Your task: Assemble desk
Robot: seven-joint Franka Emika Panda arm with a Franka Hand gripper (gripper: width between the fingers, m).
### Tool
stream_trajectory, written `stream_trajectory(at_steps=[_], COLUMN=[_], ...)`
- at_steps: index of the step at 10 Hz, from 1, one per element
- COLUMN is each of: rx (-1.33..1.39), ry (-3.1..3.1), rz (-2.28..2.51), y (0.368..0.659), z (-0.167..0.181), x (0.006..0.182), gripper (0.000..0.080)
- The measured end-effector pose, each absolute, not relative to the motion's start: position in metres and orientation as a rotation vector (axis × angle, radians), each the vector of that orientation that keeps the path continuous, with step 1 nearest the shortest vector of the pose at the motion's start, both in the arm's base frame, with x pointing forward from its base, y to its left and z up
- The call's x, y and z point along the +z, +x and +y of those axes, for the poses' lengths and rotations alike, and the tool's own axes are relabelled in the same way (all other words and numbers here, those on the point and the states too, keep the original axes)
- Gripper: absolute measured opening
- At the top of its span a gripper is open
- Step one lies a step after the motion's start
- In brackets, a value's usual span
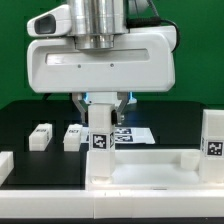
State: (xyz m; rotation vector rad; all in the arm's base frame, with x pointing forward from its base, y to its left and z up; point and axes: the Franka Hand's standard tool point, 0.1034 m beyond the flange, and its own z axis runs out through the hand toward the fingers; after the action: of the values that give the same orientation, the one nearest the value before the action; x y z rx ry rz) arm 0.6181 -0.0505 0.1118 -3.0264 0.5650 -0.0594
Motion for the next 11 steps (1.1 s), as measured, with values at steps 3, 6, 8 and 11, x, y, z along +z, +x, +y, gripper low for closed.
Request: stream_trajectory(at_steps=[3, 6, 8, 11], rx=[-0.050, -0.019, -0.034, -0.034], ry=[-2.961, -2.732, -2.394, -2.292], rz=[0.826, 1.367, 1.773, 1.889], y=[0.6180, 0.6202, 0.6259, 0.6268], z=[-0.0498, -0.0497, -0.0512, -0.0504], x=[0.1111, 0.1101, 0.1101, 0.1099], gripper=[0.0288, 0.0288, 0.0288, 0.0288])
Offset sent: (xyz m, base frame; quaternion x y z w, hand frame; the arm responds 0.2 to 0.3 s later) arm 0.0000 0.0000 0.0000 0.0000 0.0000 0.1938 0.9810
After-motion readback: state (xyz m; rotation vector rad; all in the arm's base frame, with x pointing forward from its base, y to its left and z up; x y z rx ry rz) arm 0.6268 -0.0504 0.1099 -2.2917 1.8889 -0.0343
